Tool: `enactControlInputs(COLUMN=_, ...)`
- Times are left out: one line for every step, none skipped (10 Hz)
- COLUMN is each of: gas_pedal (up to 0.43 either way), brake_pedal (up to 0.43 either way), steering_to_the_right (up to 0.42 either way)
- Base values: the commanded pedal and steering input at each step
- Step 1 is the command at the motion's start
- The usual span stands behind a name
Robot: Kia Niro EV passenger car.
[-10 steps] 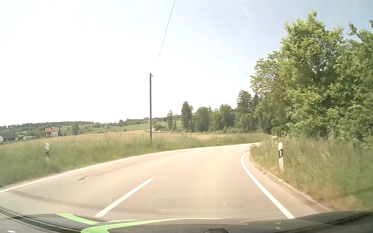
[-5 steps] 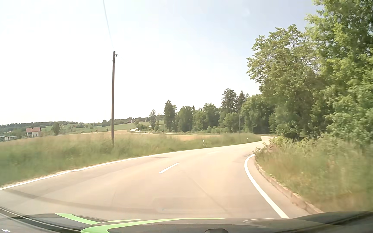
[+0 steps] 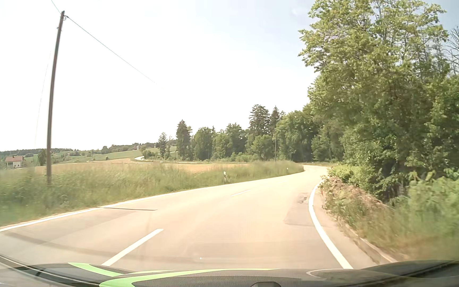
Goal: Follow the waypoints while adhering to traffic rules and regulations
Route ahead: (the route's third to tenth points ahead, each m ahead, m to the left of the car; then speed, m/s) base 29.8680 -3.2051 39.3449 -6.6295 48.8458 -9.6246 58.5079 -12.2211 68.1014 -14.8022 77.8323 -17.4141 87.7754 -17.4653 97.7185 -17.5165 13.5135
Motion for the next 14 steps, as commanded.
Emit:
enactControlInputs(gas_pedal=0.000, brake_pedal=0.000, steering_to_the_right=0.063)
enactControlInputs(gas_pedal=0.000, brake_pedal=0.000, steering_to_the_right=0.063)
enactControlInputs(gas_pedal=0.000, brake_pedal=0.000, steering_to_the_right=0.066)
enactControlInputs(gas_pedal=0.000, brake_pedal=0.000, steering_to_the_right=0.070)
enactControlInputs(gas_pedal=0.000, brake_pedal=0.000, steering_to_the_right=0.072)
enactControlInputs(gas_pedal=0.000, brake_pedal=0.000, steering_to_the_right=0.072)
enactControlInputs(gas_pedal=0.000, brake_pedal=0.000, steering_to_the_right=0.072)
enactControlInputs(gas_pedal=0.000, brake_pedal=0.000, steering_to_the_right=0.072)
enactControlInputs(gas_pedal=0.000, brake_pedal=0.000, steering_to_the_right=0.070)
enactControlInputs(gas_pedal=0.000, brake_pedal=0.000, steering_to_the_right=0.069)
enactControlInputs(gas_pedal=0.000, brake_pedal=0.000, steering_to_the_right=0.066)
enactControlInputs(gas_pedal=0.000, brake_pedal=0.000, steering_to_the_right=0.060)
enactControlInputs(gas_pedal=0.028, brake_pedal=0.000, steering_to_the_right=0.057)
enactControlInputs(gas_pedal=0.039, brake_pedal=0.000, steering_to_the_right=0.054)
